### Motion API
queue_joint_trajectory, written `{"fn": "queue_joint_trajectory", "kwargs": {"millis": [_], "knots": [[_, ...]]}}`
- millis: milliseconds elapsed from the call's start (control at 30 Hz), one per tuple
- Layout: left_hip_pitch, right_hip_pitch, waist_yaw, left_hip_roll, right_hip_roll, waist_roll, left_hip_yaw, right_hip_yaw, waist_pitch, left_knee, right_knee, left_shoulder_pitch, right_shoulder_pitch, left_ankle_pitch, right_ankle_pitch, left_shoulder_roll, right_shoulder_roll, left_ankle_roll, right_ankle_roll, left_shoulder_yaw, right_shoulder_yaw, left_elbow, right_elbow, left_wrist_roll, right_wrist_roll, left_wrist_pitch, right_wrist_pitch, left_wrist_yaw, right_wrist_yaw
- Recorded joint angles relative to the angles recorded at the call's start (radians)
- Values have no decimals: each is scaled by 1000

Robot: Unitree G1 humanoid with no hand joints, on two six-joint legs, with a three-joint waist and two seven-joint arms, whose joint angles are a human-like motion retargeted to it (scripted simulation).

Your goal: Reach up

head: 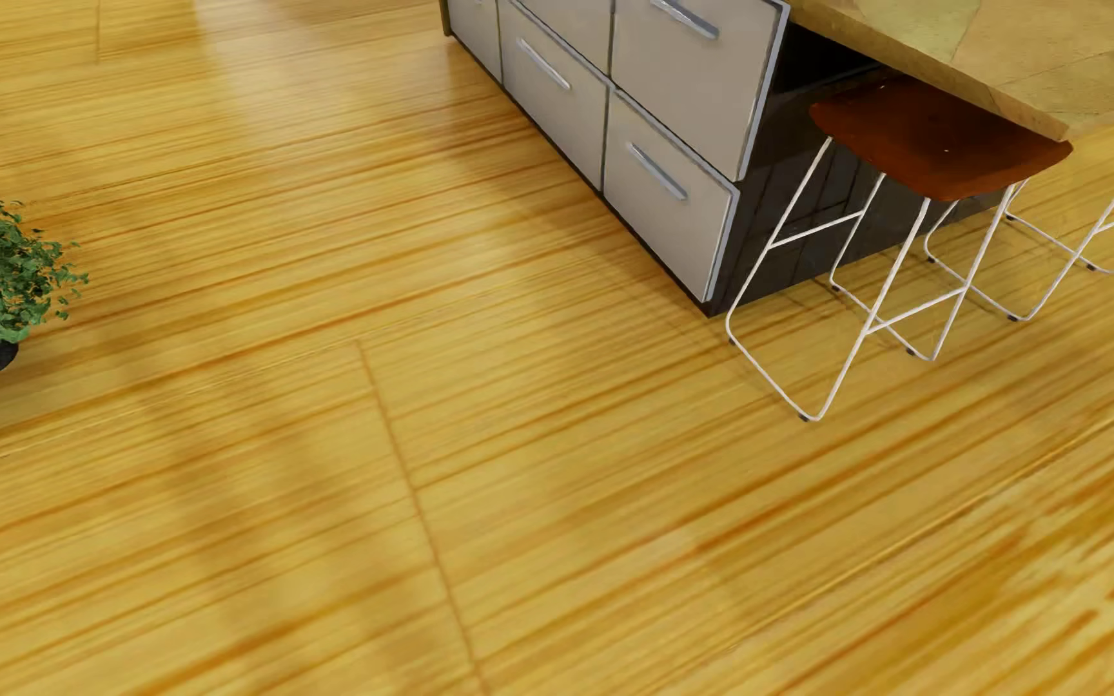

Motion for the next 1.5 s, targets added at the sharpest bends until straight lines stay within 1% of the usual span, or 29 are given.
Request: {"fn": "queue_joint_trajectory", "kwargs": {"millis": [33,67,133,167,233,267,333,400,467,533,600,700,1133,1267,1500], "knots": [[0,-4,1,0,0,1,0,0,4,4,0,-4,-11,-8,16,3,-10,0,0,8,-11,-40,-48,0,0,0,0,0,0],[2,-7,-2,-1,-1,0,0,0,10,7,-1,-18,-36,-12,31,10,-25,0,0,41,-39,-105,-123,0,0,0,0,0,0],[-4,-14,-11,1,0,-1,0,0,17,16,1,-93,-135,-15,53,45,-67,0,0,159,-128,-322,-337,0,0,0,0,0,0],[-5,-16,-13,1,1,-3,0,0,19,17,1,-165,-217,-13,57,66,-91,0,0,231,-175,-447,-459,0,0,0,0,0,0],[-17,-27,-11,5,4,-11,0,0,12,19,0,-376,-438,-8,53,111,-131,0,0,373,-266,-656,-667,0,0,0,0,0,0],[22,12,-13,20,12,4,0,0,39,30,-2,-491,-590,-11,33,132,-170,0,0,425,-256,-742,-732,0,0,0,0,0,0],[32,14,-5,22,16,0,0,0,41,27,-4,-757,-868,-10,32,171,-199,0,0,524,-322,-843,-820,0,0,0,0,0,0],[42,21,-6,23,19,-4,0,0,38,22,-8,-986,-1113,-5,24,206,-218,0,0,600,-388,-914,-875,0,0,0,0,0,0],[49,28,-9,24,21,-8,0,0,29,18,-11,-1153,-1284,-1,14,229,-231,0,0,658,-472,-982,-944,0,0,0,0,0,0],[55,33,-12,24,21,-15,0,0,11,13,-14,-1245,-1375,4,4,247,-249,0,0,706,-540,-1052,-1034,0,0,0,0,0,0],[63,41,-23,25,21,-20,0,0,-5,8,-15,-1275,-1408,10,-7,259,-265,0,0,748,-585,-1110,-1116,0,0,0,0,0,0],[77,54,-41,28,25,-26,0,0,-17,3,-16,-1259,-1404,18,-14,279,-291,0,0,774,-586,-1165,-1175,0,0,0,0,0,0],[68,34,-35,39,37,-16,0,0,-20,-1,-15,-1235,-1369,27,-5,283,-298,0,0,776,-580,-1098,-1116,0,0,0,0,0,0],[68,36,-36,41,39,-16,0,0,-18,2,-14,-1237,-1370,24,-4,287,-299,0,0,763,-576,-1086,-1110,0,0,0,0,0,0],[69,38,-40,41,38,-17,0,0,-18,2,-12,-1233,-1355,27,5,290,-300,0,0,776,-576,-1083,-1106,0,0,0,0,0,0]]}}
